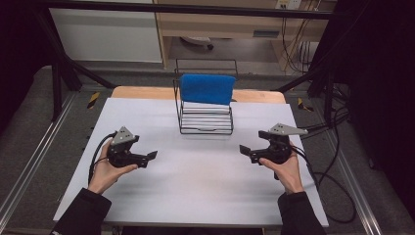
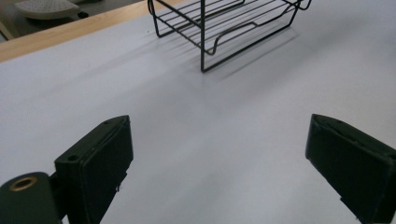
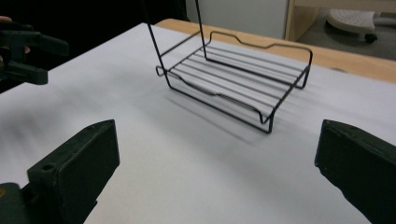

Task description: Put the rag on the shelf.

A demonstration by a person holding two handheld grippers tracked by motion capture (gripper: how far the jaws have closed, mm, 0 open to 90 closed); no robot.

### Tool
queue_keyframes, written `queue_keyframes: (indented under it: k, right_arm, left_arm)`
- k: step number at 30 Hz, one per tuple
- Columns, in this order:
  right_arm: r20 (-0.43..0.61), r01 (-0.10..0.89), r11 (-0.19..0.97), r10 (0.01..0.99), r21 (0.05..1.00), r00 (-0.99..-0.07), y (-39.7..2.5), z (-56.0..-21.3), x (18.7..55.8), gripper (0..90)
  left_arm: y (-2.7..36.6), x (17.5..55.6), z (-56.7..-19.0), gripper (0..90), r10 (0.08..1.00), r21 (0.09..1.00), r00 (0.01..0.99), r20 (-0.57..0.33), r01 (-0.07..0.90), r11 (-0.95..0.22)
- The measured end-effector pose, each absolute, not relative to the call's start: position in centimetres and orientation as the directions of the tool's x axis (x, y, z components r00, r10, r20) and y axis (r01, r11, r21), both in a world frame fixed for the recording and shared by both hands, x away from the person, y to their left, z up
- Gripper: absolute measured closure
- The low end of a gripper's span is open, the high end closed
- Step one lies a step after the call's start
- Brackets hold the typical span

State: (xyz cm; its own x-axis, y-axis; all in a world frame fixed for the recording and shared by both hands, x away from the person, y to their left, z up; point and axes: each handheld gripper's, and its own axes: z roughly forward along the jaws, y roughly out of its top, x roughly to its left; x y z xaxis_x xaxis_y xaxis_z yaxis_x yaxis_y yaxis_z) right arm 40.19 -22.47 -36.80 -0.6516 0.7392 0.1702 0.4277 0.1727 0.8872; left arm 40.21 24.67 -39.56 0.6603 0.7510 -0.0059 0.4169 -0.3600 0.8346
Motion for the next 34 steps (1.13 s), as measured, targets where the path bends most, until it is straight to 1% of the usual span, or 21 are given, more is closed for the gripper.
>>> queue_keyframes:
  k: [4, 10, 18, 25, 34]
  right_arm:
    - [0.184, 0.449, 0.182, 0.732, 0.875, -0.656, -23.3, -38.5, 39.6, 0.6]
    - [0.195, 0.469, 0.196, 0.725, 0.861, -0.661, -24.9, -40.7, 38.6, 0.6]
    - [0.211, 0.498, 0.194, 0.735, 0.845, -0.644, -26.9, -43.2, 37.3, 0.7]
    - [0.186, 0.5, 0.233, 0.734, 0.834, -0.653, -27.8, -44.3, 36.3, 0.7]
    - [0.179, 0.512, 0.256, 0.734, 0.82, -0.655, -27.7, -44.7, 36.3, 0.7]
  left_arm:
    - [25.5, 39.2, -40.6, 7.6, 0.751, 0.834, 0.661, 0.003, 0.413, -0.366]
    - [26.6, 38.0, -42.4, 7.7, 0.752, 0.818, 0.659, 0.001, 0.432, -0.38]
    - [27.6, 37.2, -43.8, 7.6, 0.75, 0.802, 0.661, 0.007, 0.445, -0.399]
    - [28.4, 36.6, -44.5, 7.6, 0.764, 0.805, 0.645, 0.004, 0.451, -0.385]
    - [28.5, 36.4, -44.8, 7.7, 0.766, 0.801, 0.643, 0.008, 0.455, -0.39]
